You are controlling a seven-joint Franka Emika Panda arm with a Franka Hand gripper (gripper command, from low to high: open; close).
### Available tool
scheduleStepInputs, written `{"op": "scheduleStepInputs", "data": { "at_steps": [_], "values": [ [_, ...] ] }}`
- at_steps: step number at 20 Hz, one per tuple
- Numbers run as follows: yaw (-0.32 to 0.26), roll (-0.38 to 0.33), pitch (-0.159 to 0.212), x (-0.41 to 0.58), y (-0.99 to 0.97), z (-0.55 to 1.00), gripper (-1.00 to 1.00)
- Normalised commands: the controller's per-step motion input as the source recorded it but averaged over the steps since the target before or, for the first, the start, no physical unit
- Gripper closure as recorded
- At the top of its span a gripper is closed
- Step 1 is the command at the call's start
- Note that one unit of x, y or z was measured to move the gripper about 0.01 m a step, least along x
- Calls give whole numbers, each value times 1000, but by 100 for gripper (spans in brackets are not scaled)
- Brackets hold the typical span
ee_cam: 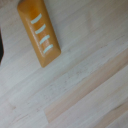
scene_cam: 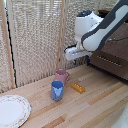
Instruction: Propose to navigate your clamp on the clench of the first drawer. Use gentle force to register to the cabinet. Send posterior your swing mandate till over it lurks, a cup of pink essence. Fortify your grip after aiming concentric with the pink cup’s periphery. Manoeuvre the pink towards the cabinet's top. Drop your compression till the cup is resting inside.
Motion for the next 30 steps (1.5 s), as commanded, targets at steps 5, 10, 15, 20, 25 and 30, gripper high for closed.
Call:
{"op": "scheduleStepInputs", "data": {
  "at_steps": [5,10,15,20,25,30],
  "values": [
    [-122,237,127,657,5,210,-100],
    [-98,215,148,694,0,301,-100],
    [-55,201,208,672,11,325,-100],
    [-34,96,281,592,118,331,-100],
    [-2,20,249,653,62,259,-100],
    [103,-7,166,554,12,66,-100]
  ]
}}
